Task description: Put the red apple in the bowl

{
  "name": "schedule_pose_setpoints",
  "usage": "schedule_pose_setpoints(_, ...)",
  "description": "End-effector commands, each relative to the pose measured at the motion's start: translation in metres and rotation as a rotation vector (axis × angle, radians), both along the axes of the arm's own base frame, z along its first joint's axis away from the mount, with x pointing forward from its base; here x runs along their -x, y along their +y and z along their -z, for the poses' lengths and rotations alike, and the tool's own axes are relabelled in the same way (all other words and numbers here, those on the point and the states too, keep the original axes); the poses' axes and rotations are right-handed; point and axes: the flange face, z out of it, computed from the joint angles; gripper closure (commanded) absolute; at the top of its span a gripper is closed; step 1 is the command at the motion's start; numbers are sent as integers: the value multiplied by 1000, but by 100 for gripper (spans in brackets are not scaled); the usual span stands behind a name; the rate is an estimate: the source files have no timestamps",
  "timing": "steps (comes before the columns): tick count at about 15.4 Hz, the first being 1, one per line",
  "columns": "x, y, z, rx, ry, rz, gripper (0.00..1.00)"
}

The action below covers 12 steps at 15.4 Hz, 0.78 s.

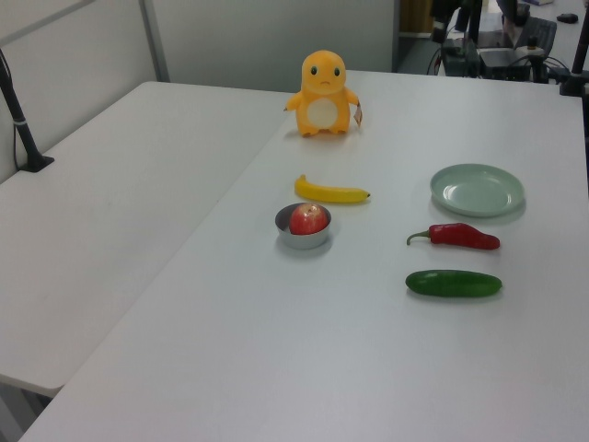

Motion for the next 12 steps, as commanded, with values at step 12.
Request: schedule_pose_setpoints(12,-10,-19,32,-2,-29,-259,0)
